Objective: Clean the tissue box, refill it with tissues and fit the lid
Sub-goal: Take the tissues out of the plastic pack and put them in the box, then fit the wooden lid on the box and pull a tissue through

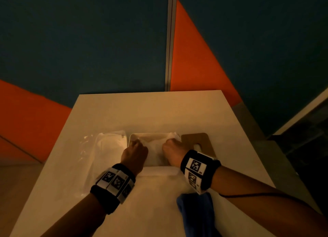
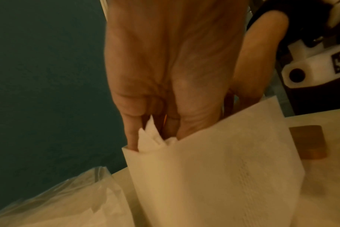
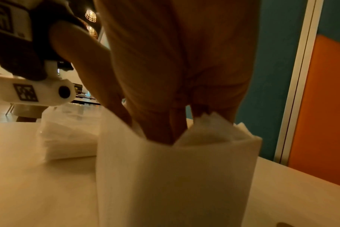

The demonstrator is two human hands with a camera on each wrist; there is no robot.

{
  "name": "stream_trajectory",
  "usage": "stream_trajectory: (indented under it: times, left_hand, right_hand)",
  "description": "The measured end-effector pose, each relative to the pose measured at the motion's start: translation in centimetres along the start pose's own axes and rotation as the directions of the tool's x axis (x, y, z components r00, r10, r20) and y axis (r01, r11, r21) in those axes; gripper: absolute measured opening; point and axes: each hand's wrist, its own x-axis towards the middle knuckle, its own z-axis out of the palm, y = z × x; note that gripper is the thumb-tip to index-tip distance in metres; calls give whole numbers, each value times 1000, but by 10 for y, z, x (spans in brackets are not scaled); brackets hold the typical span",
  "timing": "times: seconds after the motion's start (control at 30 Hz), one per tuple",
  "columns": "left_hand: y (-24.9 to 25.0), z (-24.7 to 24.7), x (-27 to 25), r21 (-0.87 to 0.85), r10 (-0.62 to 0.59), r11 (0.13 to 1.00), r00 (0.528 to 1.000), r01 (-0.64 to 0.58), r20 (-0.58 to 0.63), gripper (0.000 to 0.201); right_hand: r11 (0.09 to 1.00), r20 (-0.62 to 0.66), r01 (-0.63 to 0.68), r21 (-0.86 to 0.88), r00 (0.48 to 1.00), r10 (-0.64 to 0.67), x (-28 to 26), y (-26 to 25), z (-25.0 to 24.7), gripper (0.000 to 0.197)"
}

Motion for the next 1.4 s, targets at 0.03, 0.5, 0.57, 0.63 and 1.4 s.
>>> stream_trajectory:
  times: [0.03, 0.5, 0.57, 0.63, 1.4]
  left_hand:
    - [1, -2, 2, 14, 0, 1000, 1000, -1, 19, 38]
    - [35, -34, 40, -549, 8, 827, 978, -124, -209, 34]
    - [36, -30, 43, -586, -16, 801, 975, -119, -220, 27]
    - [36, -24, 44, -577, -29, 805, 962, -138, -271, 19]
    - [29, -18, 36, -699, -78, 703, 963, -129, -256, 16]
  right_hand:
    - [1000, 1, -4, -4, 1000, 4, 3, -2, 1, 32]
    - [848, -244, -133, 513, 925, 292, 2, 70, -29, 18]
    - [798, -211, -276, 536, 872, 443, -4, 99, -15, 19]
    - [731, -56, -463, 502, 826, 561, -11, 120, 7, 31]
    - [527, 163, -607, 595, 734, 660, -9, 134, 67, 64]
